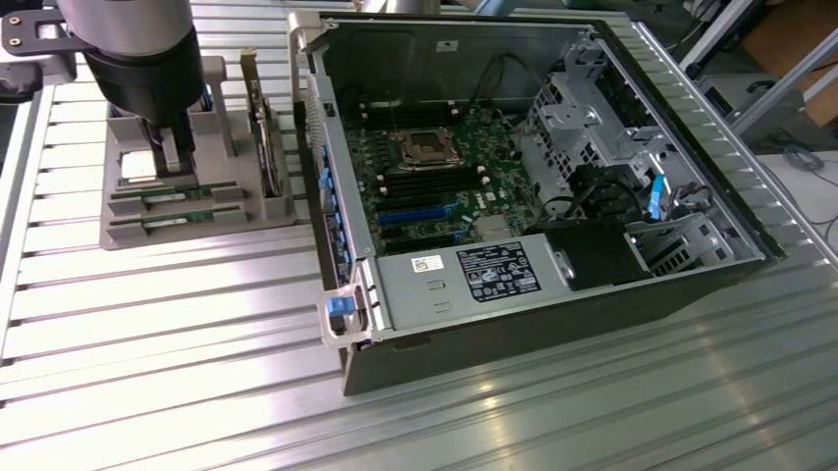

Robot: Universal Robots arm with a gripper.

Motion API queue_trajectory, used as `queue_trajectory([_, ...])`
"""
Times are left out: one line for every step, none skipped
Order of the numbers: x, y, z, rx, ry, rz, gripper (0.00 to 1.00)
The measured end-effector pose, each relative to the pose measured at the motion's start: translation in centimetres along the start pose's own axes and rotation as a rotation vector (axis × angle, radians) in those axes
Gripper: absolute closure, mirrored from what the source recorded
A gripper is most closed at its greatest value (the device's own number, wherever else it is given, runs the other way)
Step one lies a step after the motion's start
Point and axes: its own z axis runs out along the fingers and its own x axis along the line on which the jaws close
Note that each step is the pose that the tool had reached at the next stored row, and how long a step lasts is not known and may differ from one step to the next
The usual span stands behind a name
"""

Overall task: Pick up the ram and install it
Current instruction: 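Pick up the ram and move it above insertion slot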

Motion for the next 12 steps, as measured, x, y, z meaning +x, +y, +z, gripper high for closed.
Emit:
queue_trajectory([0.0,0.0,0.03,0.0001,-0.0007,0.0,0.64])
queue_trajectory([0.01,0.0,0.06,0.0002,-0.0016,0.0,0.64])
queue_trajectory([0.01,0.0,0.1,0.0003,-0.0026,0.0,0.64])
queue_trajectory([0.01,-0.01,0.15,0.0005,-0.0036,0.0,0.64])
queue_trajectory([0.01,-0.01,0.18,0.0005,-0.0042,0.0,0.64])
queue_trajectory([0.01,-0.01,0.2,0.0006,-0.0046,0.0,0.64])
queue_trajectory([0.01,-0.01,0.22,0.0006,-0.0049,0.0,0.64])
queue_trajectory([0.02,-0.01,0.24,0.0007,-0.0053,0.0,0.64])
queue_trajectory([0.02,-0.01,0.27,0.0007,-0.0057,0.0,0.64])
queue_trajectory([0.02,-0.01,0.29,0.0007,-0.0061,0.0,0.64])
queue_trajectory([0.02,-0.01,0.31,0.0008,-0.0064,0.0,0.64])
queue_trajectory([0.03,-0.01,0.37,0.0009,-0.0074,0.0,0.64])
